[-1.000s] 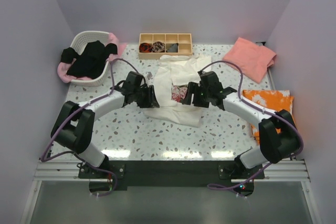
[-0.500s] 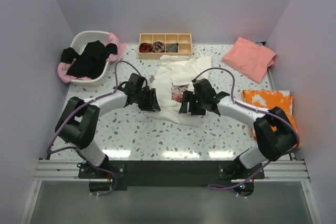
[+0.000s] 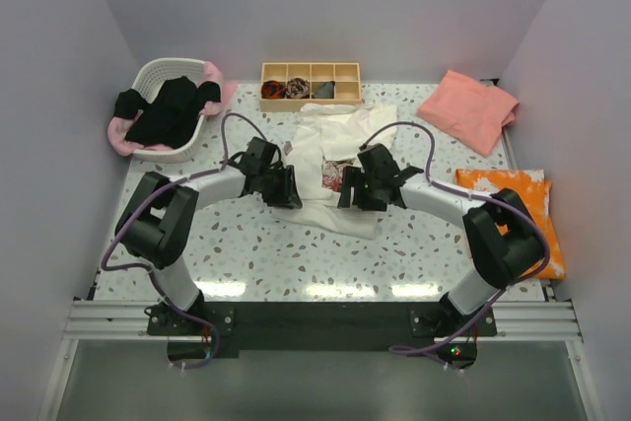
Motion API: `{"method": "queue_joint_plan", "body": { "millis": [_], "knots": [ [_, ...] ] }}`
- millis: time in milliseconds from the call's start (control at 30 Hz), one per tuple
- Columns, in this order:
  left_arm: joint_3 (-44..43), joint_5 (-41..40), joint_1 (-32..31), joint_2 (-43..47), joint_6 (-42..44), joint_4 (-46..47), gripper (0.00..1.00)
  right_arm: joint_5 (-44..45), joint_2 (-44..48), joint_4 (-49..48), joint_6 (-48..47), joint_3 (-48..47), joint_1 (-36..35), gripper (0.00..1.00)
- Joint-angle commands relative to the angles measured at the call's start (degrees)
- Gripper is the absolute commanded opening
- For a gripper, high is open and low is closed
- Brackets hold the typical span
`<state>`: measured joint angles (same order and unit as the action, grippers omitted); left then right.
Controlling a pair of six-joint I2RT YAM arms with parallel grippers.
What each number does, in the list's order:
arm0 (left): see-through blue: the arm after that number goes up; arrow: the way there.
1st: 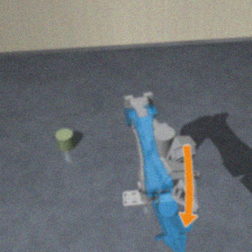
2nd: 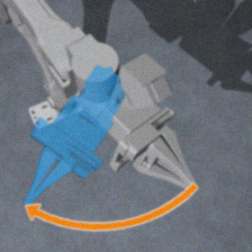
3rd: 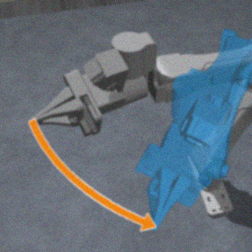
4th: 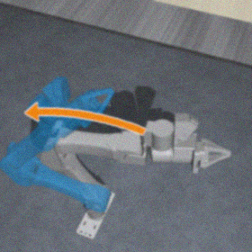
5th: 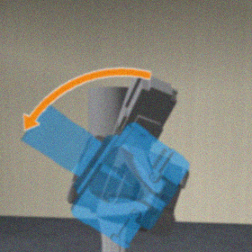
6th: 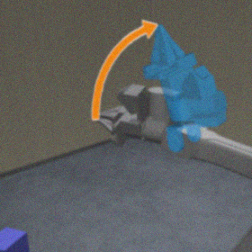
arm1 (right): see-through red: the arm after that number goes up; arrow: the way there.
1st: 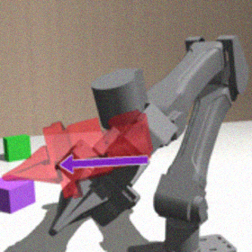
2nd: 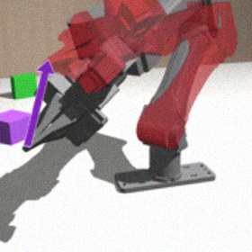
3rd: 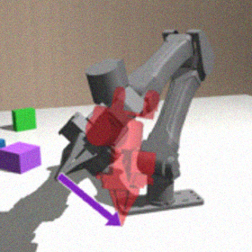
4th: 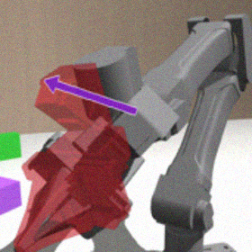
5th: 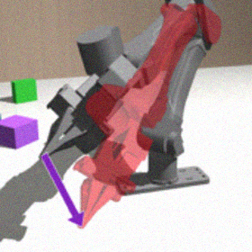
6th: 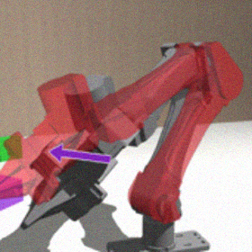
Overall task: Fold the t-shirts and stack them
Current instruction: Fold the folded rectangular tshirt in 1/3 of the way
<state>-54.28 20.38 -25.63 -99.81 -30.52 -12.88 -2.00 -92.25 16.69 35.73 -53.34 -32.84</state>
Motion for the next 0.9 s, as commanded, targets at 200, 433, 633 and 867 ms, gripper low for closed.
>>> {"method": "queue_joint_plan", "body": {
  "millis": [200, 433, 633, 867],
  "knots": [
    [-7.32, -6.05, -0.21, -4.34, -0.15, 6.12, 0.38, 2.88, -3.64, -1.57, -3.38, -4.84, 3.30, 0.75],
    [-12.59, -9.31, -0.12, -6.36, 0.73, 6.03, 0.38, 2.35, -6.01, -2.27, -5.05, -7.39, 6.64, 0.76],
    [-16.90, -10.62, -0.04, -8.82, 0.82, 8.05, 0.38, 2.09, -9.70, -2.54, -7.33, -12.48, 8.93, 0.76],
    [-21.13, -14.83, 0.31, -11.64, 1.17, 8.67, 0.38, 2.35, -14.36, -2.02, -9.18, -19.51, 10.25, 0.77]
  ]
}}
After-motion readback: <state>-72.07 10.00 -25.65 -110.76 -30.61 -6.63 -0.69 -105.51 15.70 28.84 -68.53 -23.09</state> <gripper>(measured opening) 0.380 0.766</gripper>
